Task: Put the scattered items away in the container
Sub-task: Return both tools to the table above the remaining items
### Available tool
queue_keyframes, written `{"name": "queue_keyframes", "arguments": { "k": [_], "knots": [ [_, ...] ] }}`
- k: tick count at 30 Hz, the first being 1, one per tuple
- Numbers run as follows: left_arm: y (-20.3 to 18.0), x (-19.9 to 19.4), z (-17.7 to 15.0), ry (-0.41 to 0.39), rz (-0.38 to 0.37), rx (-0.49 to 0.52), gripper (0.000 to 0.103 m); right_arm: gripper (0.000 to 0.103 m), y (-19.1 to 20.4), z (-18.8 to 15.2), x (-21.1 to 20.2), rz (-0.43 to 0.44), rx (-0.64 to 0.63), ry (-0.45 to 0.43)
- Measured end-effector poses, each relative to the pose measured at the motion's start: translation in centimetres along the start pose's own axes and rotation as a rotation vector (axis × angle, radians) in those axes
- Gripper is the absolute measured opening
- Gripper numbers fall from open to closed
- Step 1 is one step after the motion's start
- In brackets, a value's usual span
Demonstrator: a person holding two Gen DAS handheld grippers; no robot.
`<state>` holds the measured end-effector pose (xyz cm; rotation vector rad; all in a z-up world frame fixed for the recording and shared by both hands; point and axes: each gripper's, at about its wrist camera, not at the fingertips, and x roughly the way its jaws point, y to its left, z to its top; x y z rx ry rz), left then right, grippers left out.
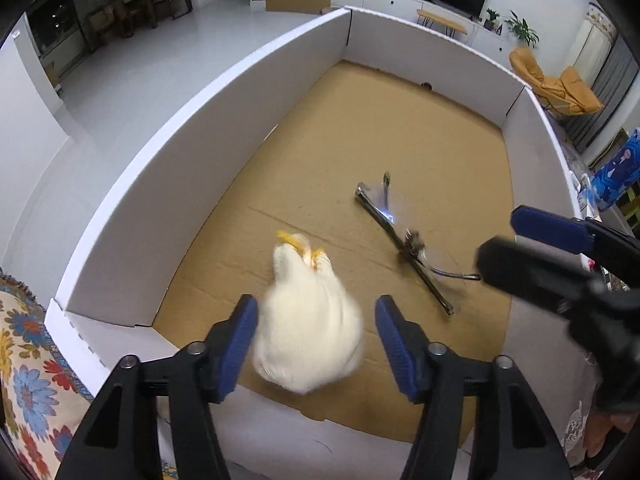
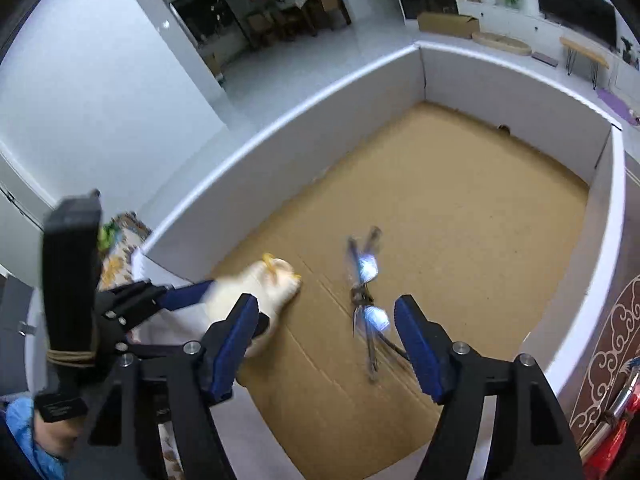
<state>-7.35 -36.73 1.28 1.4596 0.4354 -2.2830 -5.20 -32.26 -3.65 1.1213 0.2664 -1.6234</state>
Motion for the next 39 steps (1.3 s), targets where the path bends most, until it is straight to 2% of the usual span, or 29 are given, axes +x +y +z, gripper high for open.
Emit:
{"name": "queue_keyframes", "arguments": {
  "k": [2,6,8,12,14,17,18,20,22,25,29,31,33,36,39],
  "knots": [
    [-0.7,-0.9,-0.1,-0.036,0.025,-0.007,0.071,0.074,-1.0,-0.5,-1.6,-0.004,0.002,-0.048],
    [-2.7,-3.8,-1.0,-0.137,0.035,-0.007,0.071,0.088,-2.8,-4.0,-7.7,-0.075,-0.031,-0.193],
    [-4.1,-5.8,-2.1,-0.186,0.003,0.005,0.071,0.092,-4.9,-6.4,-10.9,-0.109,-0.025,-0.249],
    [-9.7,-9.4,-5.0,-0.267,-0.077,0.102,0.072,0.094,-11.2,-14.3,-17.1,-0.226,0.025,-0.322],
    [-13.4,-11.2,-7.3,-0.3,-0.136,0.167,0.076,0.095,-14.3,-18.5,-19.6,-0.316,0.052,-0.33],
    [-18.9,-12.4,-11.0,-0.314,-0.251,0.249,0.099,0.095,-19.0,-24.7,-22.4,-0.457,0.1,-0.292],
    [-20.6,-11.9,-11.9,-0.305,-0.283,0.269,0.102,0.095,-20.4,-26.8,-23.0,-0.497,0.115,-0.263],
    [-24.6,-9.6,-13.8,-0.25,-0.322,0.307,0.102,0.095,-22.0,-29.7,-23.6,-0.547,0.132,-0.213],
    [-27.9,-6.3,-15.3,-0.184,-0.296,0.342,0.102,0.095,-23.3,-31.7,-23.4,-0.56,0.142,-0.174],
    [-30.8,-2.0,-16.6,-0.14,-0.217,0.376,0.102,0.095,-24.0,-32.8,-22.9,-0.546,0.143,-0.135],
    [-32.5,1.5,-17.0,-0.095,-0.199,0.381,0.102,0.095,-24.0,-33.1,-22.1,-0.531,0.116,-0.103],
    [-32.9,1.6,-17.0,-0.115,-0.158,0.397,0.102,0.095,-24.2,-32.3,-21.3,-0.522,0.118,-0.101],
    [-33.3,1.9,-16.7,-0.118,-0.16,0.402,0.103,0.095,-24.3,-31.8,-20.6,-0.524,0.121,-0.1],
    [-33.1,2.2,-16.4,-0.122,-0.16,0.404,0.103,0.103,-25.3,-30.8,-18.8,-0.523,0.122,-0.082],
    [-33.0,2.4,-15.9,-0.127,-0.166,0.408,0.103,0.103,-25.6,-30.0,-18.0,-0.526,0.126,-0.081]
  ]
}}
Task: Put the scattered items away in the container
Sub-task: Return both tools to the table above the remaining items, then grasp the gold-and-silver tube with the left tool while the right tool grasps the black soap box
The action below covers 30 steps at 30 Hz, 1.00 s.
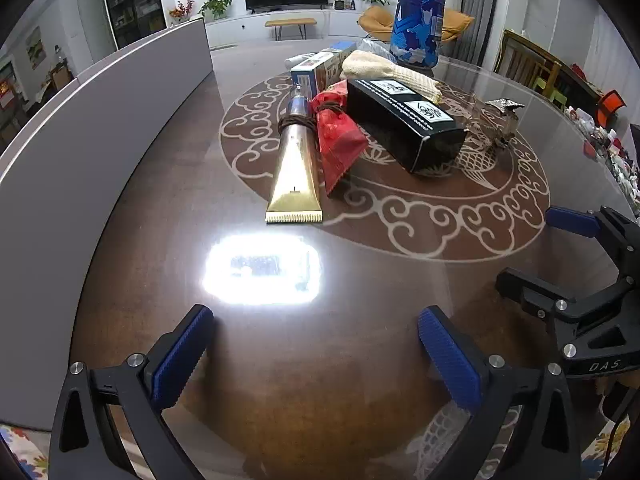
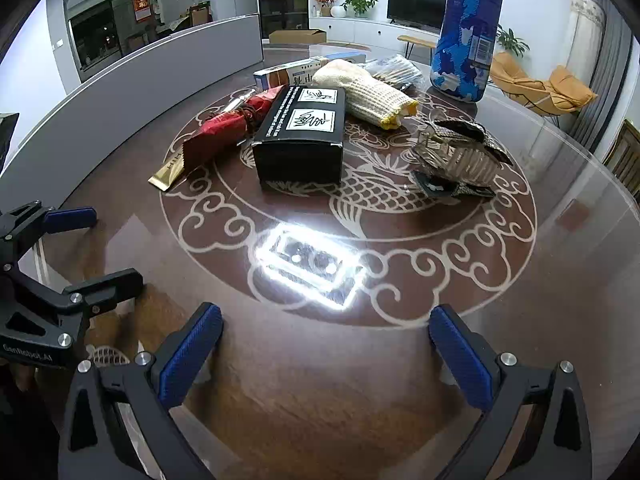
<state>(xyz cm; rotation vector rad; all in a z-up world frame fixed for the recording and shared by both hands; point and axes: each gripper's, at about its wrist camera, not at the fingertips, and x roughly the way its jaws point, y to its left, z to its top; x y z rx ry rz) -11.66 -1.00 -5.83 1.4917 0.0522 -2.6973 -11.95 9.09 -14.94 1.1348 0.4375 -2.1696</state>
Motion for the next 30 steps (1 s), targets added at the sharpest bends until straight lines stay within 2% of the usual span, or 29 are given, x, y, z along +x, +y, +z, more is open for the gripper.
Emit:
{"name": "queue_keyframes", "arguments": {
  "k": [14,21,30],
  "knots": [
    [4.0,2.7,5.4,0.054,0.03,-0.06,0.103,0.103,0.3,0.2,-0.1,-0.01,0.011,-0.004],
    [4.7,3.8,7.1,0.038,0.047,-0.087,0.103,0.103,0.3,0.2,0.0,-0.012,0.012,-0.004],
    [2.3,5.7,10.4,0.039,-0.021,0.03,0.103,0.103,0.3,0.2,0.0,-0.013,0.015,-0.004]
  ]
}}
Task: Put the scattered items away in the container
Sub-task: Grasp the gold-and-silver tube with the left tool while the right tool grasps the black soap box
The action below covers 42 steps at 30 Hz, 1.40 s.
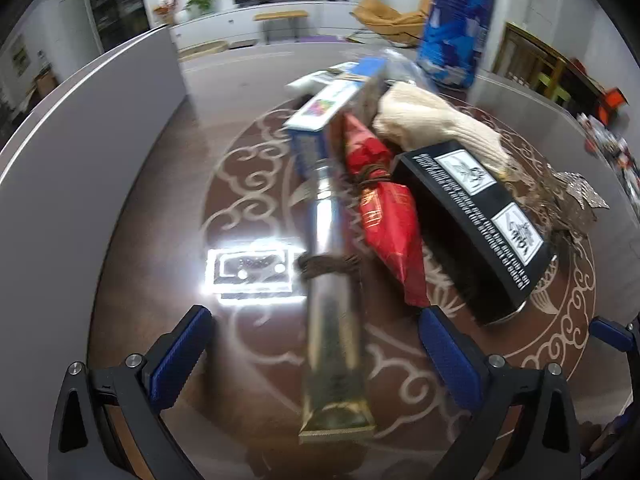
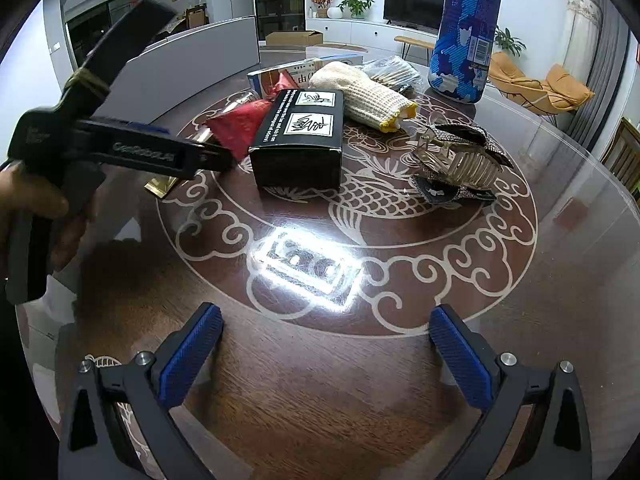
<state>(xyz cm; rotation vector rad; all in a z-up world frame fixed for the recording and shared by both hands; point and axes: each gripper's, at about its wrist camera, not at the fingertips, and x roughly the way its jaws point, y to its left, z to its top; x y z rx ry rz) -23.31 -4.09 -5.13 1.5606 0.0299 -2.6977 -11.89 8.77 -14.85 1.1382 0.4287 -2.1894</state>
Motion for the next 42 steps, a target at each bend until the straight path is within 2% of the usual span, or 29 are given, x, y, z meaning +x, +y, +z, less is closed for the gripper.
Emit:
{"name": "queue_keyframes", "arguments": {
  "k": [2,4,6,7,9,11,15,22,26,34,35,36,37,38,42],
  "knots": [
    [-0.1,0.0,0.1,-0.001,0.002,0.001,0.103,0.103,0.0,0.0,0.0,-0.001,0.001,0.0],
    [0.1,-0.5,-0.2,-0.021,0.007,-0.008,0.092,0.103,0.0,0.0,0.0,-0.001,0.001,0.0],
    [0.3,-1.1,-0.4,-0.042,0.01,-0.012,0.066,0.103,0.0,0.0,0.0,-0.001,0.001,0.0],
    [0.4,-1.3,-0.4,-0.047,0.007,-0.011,0.059,0.103,0.0,0.0,0.0,-0.001,0.001,0.0],
    [0.4,-1.5,-0.4,-0.051,0.0,-0.003,0.035,0.103,0.0,0.0,0.1,-0.001,0.002,0.0],
    [0.5,-1.7,-0.9,-0.048,0.006,-0.005,0.027,0.103,0.0,0.0,0.1,-0.001,0.002,0.0],
    [0.8,-2.9,-3.0,-0.051,0.021,-0.041,0.027,0.103,0.0,0.0,0.1,-0.002,0.003,-0.001],
    [0.9,-6.6,-9.6,-0.066,0.046,-0.077,0.027,0.103,0.5,0.9,0.7,0.011,-0.017,0.003],
    [1.0,-7.4,-11.1,-0.075,0.049,-0.089,0.027,0.103,1.9,3.8,2.8,0.042,-0.06,0.005],
    [0.8,-7.5,-11.2,-0.082,0.05,-0.094,0.027,0.103,2.8,10.7,7.9,0.037,-0.051,0.013],
    [0.9,-7.5,-11.2,-0.083,0.049,-0.095,0.027,0.101,2.8,11.2,8.1,0.038,-0.052,0.013],
    [0.9,-7.5,-11.2,-0.083,0.049,-0.095,0.027,0.09,2.5,11.6,8.1,0.035,-0.047,0.003],
    [0.9,-7.5,-11.2,-0.084,0.049,-0.094,0.027,0.071,2.2,11.6,7.8,0.028,-0.037,-0.012],
    [0.9,-7.5,-11.2,-0.088,0.048,-0.094,0.027,0.062,2.0,11.4,7.4,0.022,-0.025,-0.018],
    [0.6,-7.6,-11.5,-0.103,0.048,-0.092,0.027,0.06,1.4,9.6,6.1,0.026,-0.03,-0.038]
  ]
}}
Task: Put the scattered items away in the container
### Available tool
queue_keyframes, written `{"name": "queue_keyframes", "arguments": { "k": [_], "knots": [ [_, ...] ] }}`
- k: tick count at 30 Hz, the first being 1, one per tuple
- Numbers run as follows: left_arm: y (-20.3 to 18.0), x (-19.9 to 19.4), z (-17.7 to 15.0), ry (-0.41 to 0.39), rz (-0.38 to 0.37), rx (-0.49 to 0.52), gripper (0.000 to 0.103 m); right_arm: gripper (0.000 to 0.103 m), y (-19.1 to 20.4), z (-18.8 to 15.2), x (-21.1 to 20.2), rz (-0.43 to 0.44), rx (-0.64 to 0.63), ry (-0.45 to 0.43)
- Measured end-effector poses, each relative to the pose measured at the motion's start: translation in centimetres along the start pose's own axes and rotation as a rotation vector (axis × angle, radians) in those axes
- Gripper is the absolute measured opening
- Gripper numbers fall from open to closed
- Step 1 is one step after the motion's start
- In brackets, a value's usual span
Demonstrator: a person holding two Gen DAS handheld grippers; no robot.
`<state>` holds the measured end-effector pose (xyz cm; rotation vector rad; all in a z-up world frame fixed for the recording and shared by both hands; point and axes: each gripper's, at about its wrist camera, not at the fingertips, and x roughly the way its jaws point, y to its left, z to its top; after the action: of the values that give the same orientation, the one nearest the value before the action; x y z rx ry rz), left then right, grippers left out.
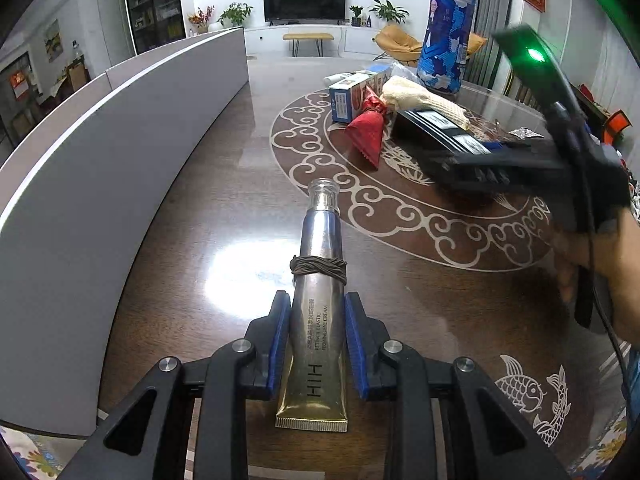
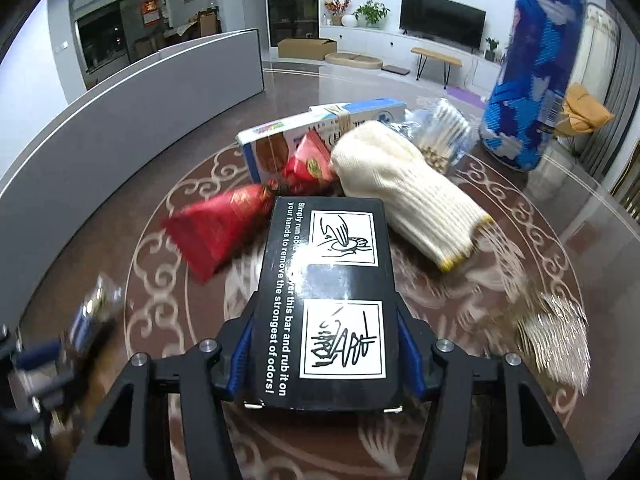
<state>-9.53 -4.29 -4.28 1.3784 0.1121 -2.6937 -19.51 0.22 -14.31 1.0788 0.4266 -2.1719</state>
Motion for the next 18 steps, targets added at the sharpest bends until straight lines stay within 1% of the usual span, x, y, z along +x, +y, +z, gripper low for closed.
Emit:
{"name": "queue_keyframes", "arguments": {
  "k": [4,6,11,12,13,14,16,17,18],
  "knots": [
    [-0.8,-0.4,-0.5,-0.006,-0.012,0.016,0.027,0.06,0.0,-3.6,-2.7,-0.002,0.003,-0.01],
    [-1.3,-0.8,-1.0,-0.009,-0.016,0.022,0.027,0.06,-0.1,-6.2,-4.6,-0.011,0.013,-0.011],
    [-3.1,-1.5,-2.0,-0.011,-0.022,0.041,0.027,0.061,-0.3,-11.3,-8.5,-0.052,0.056,-0.015],
    [-3.4,-1.6,-2.1,-0.013,-0.018,0.044,0.028,0.065,-0.3,-11.8,-8.9,-0.062,0.067,-0.013],
    [-3.5,-1.6,-2.1,-0.015,-0.009,0.042,0.028,0.075,-0.7,-12.1,-8.9,-0.073,0.082,-0.008],
    [-3.5,-1.5,-2.1,-0.015,-0.007,0.032,0.029,0.078,-1.0,-12.2,-8.9,-0.078,0.096,-0.002],
    [-3.4,-1.3,-1.8,-0.007,0.002,0.022,0.038,0.081,-1.5,-12.3,-9.0,-0.082,0.117,0.001],
    [-3.3,-1.1,-1.6,0.004,0.004,0.024,0.05,0.082,-1.5,-12.2,-8.9,-0.086,0.118,0.003],
    [-3.2,-0.9,-1.4,0.014,0.003,0.023,0.066,0.085,-1.5,-12.2,-8.8,-0.088,0.114,0.006]
  ]
}}
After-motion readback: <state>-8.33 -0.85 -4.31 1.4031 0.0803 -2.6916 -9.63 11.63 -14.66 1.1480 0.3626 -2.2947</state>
